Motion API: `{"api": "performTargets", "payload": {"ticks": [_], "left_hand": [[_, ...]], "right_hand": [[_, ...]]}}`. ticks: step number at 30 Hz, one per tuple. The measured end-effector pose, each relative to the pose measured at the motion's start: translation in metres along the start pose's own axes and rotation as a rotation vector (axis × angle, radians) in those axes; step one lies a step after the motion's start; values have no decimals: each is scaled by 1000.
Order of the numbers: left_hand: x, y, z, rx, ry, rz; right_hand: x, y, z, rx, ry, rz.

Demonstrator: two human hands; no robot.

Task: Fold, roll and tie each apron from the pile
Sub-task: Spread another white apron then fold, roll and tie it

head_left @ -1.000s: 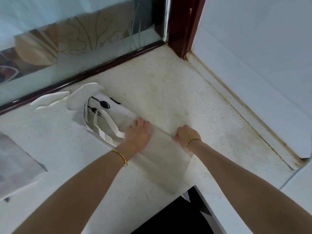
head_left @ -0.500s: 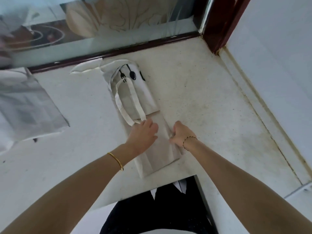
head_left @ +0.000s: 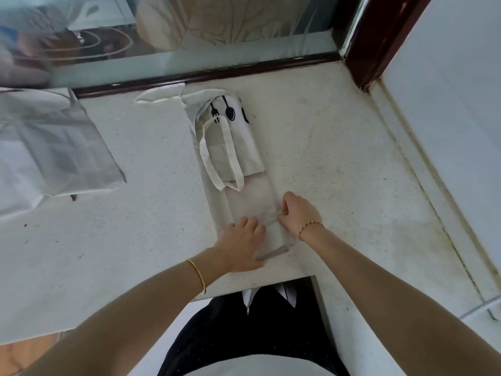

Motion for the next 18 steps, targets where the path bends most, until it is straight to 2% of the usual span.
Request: {"api": "performTargets", "payload": {"ticks": [2, 5, 9, 12, 15, 18], "left_hand": [[0, -1, 0, 24, -7, 8], [2, 0, -2, 56, -26, 20], [3, 0, -4, 71, -33, 18], [2, -1, -2, 99, -1, 10], [3, -3, 1, 130, 60, -11], [-2, -3, 13, 78, 260, -23]], "right_hand": [[-2, 6, 17, -156, 152, -26], [10, 15, 40, -357, 109, 89], [33, 28, 37, -402, 76, 304], [43, 37, 24, -479, 221, 380], [47, 40, 20, -587, 393, 311], [49, 40, 27, -649, 428, 228]]}}
Point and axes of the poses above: each hand's wrist, its own y-axis away from the middle knuckle, its own x-axis out of the palm, z = x × y, the point moved 9 cm from there along -y, towards the middle knuckle, and after that the axes turned 12 degrees about -y, right-handed, at the moved point
